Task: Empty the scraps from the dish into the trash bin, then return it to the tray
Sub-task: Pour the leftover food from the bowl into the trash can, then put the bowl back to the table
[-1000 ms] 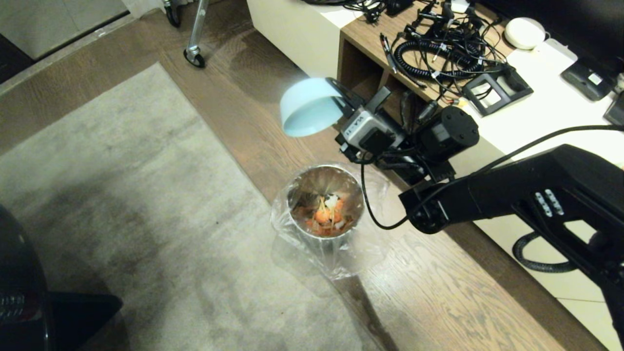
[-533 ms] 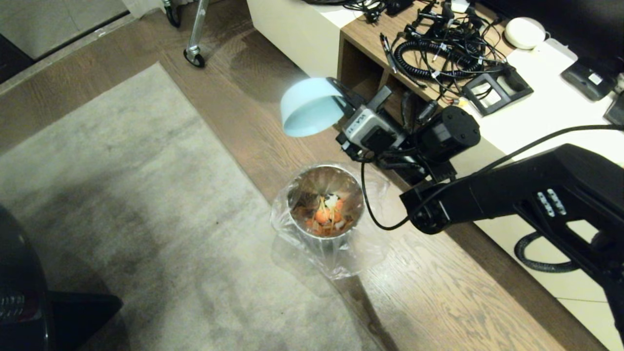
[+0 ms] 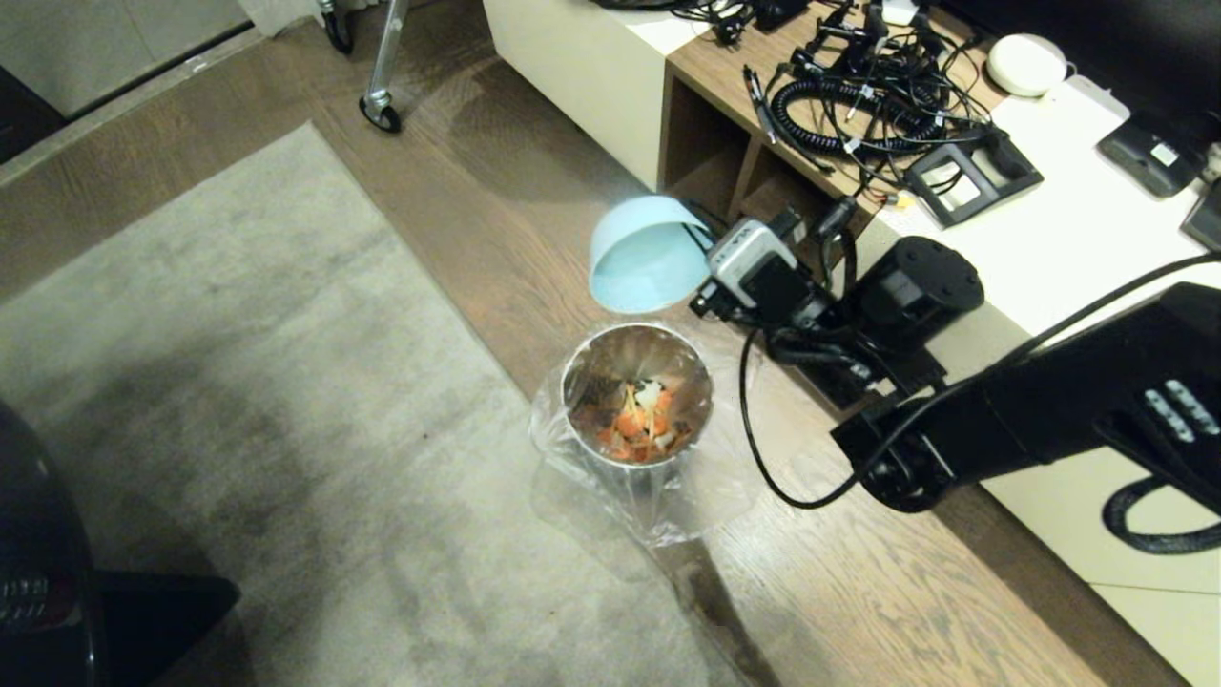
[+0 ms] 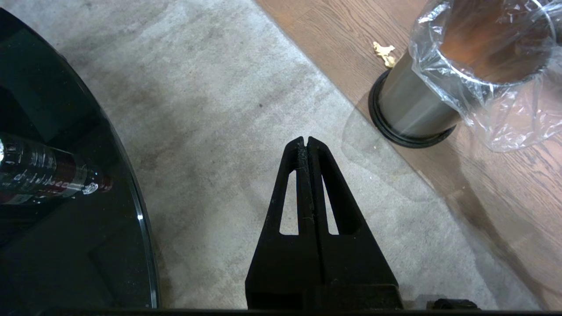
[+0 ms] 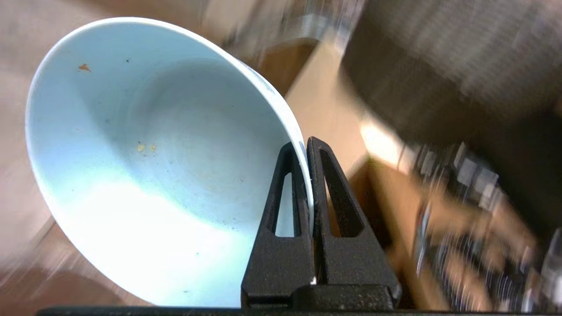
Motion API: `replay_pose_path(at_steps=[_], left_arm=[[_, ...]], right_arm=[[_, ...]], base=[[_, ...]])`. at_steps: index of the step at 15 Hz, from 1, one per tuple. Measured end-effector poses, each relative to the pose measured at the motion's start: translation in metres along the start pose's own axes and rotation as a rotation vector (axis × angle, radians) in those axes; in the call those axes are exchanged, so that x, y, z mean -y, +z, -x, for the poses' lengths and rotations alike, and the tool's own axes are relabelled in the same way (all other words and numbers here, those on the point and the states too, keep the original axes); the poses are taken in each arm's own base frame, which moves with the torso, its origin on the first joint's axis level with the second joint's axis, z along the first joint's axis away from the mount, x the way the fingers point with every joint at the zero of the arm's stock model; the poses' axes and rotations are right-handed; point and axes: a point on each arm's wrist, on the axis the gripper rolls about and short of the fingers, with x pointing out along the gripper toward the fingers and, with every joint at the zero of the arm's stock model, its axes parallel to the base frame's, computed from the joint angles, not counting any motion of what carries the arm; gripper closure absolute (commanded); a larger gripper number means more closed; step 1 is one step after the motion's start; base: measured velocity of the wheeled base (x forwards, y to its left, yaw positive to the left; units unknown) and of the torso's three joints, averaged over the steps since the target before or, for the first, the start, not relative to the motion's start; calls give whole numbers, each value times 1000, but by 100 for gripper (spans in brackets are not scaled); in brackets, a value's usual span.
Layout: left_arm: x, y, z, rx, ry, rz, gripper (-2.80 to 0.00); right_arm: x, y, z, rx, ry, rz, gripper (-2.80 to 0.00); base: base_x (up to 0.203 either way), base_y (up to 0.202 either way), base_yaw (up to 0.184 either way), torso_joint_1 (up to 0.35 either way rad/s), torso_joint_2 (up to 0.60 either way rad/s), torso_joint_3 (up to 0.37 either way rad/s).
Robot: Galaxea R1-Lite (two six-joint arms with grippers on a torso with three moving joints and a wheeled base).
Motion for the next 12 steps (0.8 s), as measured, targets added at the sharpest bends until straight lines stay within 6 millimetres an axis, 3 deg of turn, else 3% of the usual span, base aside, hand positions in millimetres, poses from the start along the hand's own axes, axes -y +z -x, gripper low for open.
replay_pose_path(at_steps=[7,12], left_arm=[[0,0,0,0,0,0,0],[0,0,0,0,0,0,0]], right_arm=[[7,-4,56,-448,117,-280,0],[26,-28,83,-701,59,-449,0]], base=[[0,0,0,0,0,0],[0,0,0,0,0,0]])
